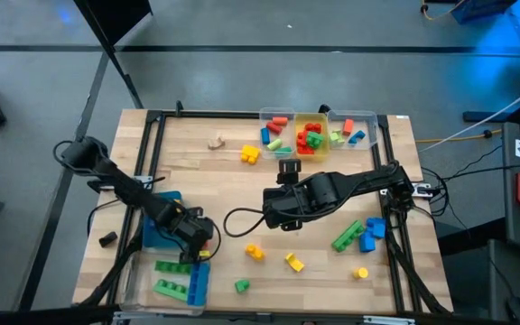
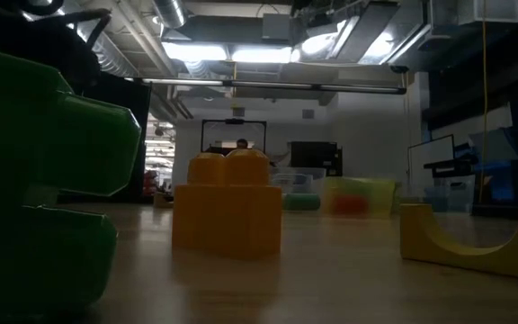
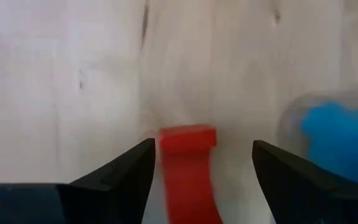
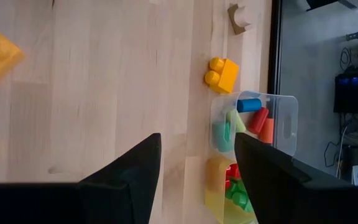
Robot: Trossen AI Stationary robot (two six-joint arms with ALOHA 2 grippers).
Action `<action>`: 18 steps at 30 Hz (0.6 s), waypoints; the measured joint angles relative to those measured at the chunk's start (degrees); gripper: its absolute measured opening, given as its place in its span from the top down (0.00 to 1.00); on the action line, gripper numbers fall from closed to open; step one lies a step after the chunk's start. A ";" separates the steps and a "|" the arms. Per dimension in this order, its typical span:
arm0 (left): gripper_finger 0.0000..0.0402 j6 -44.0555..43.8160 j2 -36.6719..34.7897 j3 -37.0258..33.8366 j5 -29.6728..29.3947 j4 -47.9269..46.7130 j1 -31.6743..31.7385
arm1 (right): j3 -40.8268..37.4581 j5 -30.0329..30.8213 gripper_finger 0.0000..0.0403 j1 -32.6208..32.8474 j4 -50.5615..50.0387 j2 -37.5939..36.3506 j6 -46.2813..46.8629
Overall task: Sort blocks by size
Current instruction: Put the red arch block into the top right transparent bin
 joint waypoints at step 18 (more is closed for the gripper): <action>0.37 4.46 0.27 -0.26 -1.43 -0.59 2.67 | 0.00 0.00 0.49 0.00 0.00 0.01 0.00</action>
